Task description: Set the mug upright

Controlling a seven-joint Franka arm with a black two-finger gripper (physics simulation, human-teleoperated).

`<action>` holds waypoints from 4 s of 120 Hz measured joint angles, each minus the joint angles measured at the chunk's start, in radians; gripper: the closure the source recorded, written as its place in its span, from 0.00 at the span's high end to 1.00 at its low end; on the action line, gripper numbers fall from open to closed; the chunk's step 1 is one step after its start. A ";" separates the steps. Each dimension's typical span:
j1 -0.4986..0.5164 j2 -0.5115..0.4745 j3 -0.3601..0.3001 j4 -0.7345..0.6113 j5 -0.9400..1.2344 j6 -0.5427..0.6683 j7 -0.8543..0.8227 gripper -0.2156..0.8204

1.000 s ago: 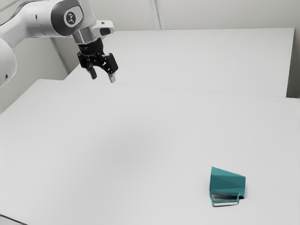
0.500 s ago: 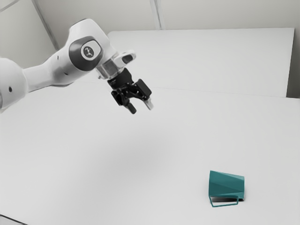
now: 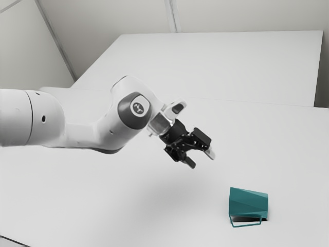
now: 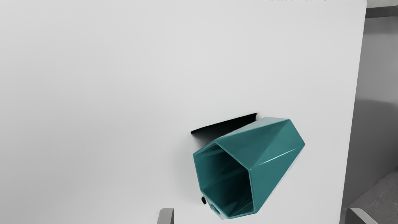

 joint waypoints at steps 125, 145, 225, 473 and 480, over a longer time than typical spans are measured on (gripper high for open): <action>-0.066 0.233 -0.126 0.000 -0.541 0.152 0.431 0.79; -0.070 0.234 -0.128 0.007 -0.554 0.154 0.470 0.47; -0.067 0.167 -0.156 0.034 -0.541 0.152 0.572 0.04; 0.045 0.171 0.242 0.214 0.865 -0.135 -0.053 0.38; 0.044 0.150 0.242 0.214 0.864 -0.139 -0.053 0.48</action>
